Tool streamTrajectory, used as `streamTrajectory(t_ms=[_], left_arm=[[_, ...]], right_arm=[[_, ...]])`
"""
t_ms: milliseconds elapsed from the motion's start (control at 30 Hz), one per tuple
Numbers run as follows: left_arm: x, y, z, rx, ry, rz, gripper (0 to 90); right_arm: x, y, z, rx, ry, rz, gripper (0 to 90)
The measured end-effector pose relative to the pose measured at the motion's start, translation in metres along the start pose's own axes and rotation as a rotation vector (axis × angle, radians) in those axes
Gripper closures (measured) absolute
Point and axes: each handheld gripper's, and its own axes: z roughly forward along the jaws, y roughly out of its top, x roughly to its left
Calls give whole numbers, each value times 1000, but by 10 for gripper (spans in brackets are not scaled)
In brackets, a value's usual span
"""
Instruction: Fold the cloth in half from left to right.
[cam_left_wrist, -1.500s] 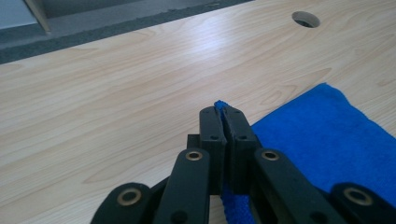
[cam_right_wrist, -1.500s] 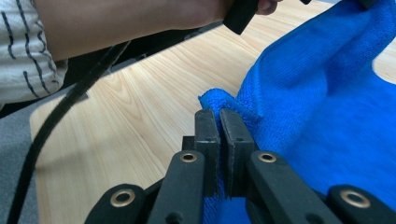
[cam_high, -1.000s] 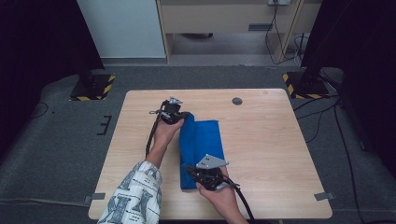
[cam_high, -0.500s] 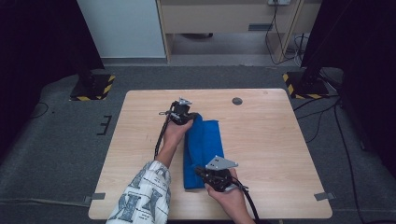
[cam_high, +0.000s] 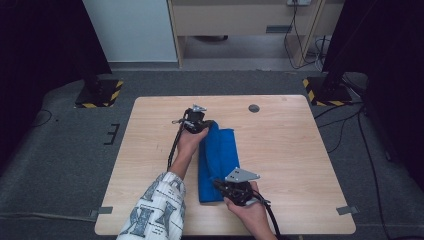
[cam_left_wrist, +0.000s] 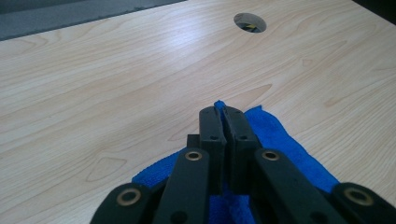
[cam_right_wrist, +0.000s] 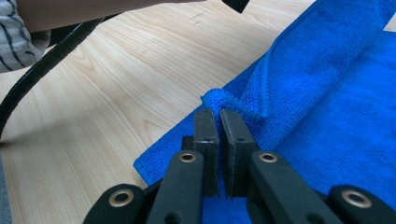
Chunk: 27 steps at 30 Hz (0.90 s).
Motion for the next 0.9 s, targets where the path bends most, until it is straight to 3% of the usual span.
streamTrajectory(t_ms=[333, 567, 900], left_arm=[[-3, 0, 5, 9, -16, -14, 865], [-9, -1, 9, 18, -20, -13, 865], [-17, 2, 12, 14, -18, -1, 866]], right_arm=[[-2, -5, 0, 28, 11, 20, 831], [-9, -6, -5, 36, -6, 32, 793], [-17, -11, -11, 39, -21, 90, 586]])
